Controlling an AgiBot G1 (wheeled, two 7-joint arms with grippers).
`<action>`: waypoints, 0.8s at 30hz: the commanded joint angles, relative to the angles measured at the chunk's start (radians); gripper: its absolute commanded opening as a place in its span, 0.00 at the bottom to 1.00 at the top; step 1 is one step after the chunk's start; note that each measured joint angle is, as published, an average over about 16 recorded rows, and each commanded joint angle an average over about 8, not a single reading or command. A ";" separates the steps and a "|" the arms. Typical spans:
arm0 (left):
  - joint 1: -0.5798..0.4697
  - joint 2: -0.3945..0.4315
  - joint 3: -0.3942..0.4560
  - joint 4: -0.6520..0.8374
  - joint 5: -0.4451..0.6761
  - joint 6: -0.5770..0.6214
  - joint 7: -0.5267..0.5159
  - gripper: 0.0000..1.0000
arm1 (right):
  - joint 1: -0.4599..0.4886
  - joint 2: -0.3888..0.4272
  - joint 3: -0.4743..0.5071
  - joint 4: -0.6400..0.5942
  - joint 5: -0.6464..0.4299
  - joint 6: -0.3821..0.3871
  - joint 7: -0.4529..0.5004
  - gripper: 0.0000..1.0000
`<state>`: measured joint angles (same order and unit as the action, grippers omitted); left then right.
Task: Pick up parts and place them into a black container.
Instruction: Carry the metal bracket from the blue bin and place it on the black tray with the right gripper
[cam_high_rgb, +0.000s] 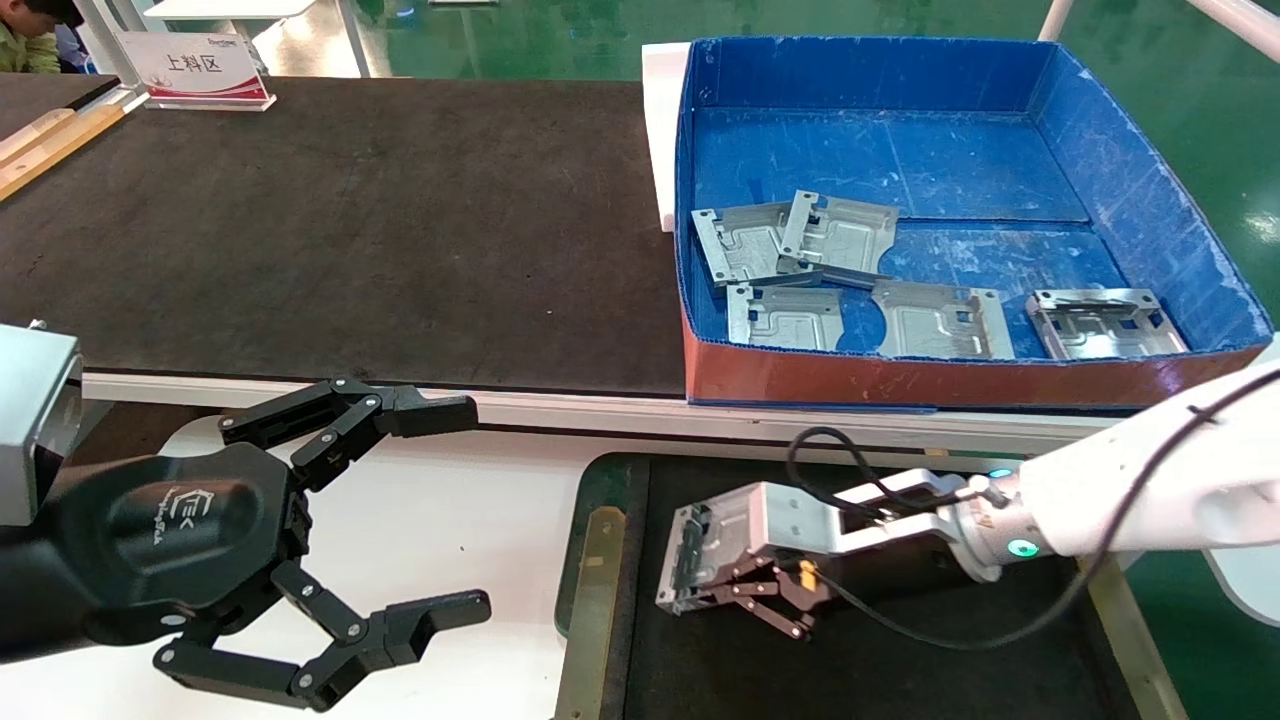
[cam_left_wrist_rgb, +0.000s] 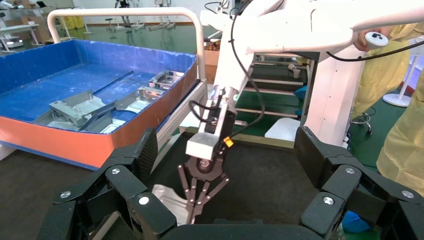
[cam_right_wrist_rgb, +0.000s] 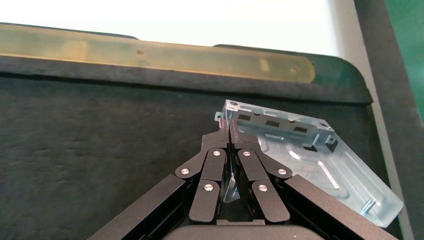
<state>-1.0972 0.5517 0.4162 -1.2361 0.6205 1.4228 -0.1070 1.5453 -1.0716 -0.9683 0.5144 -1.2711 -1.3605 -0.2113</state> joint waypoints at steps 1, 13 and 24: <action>0.000 0.000 0.000 0.000 0.000 0.000 0.000 1.00 | 0.007 -0.028 -0.001 -0.047 -0.004 0.005 -0.030 0.00; 0.000 0.000 0.000 0.000 0.000 0.000 0.000 1.00 | 0.062 -0.151 -0.023 -0.245 -0.047 0.025 -0.200 0.00; 0.000 0.000 0.000 0.000 0.000 0.000 0.000 1.00 | 0.093 -0.200 -0.043 -0.365 -0.081 0.026 -0.285 0.00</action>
<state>-1.0972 0.5517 0.4162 -1.2361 0.6205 1.4228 -0.1070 1.6366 -1.2708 -1.0097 0.1530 -1.3486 -1.3345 -0.4937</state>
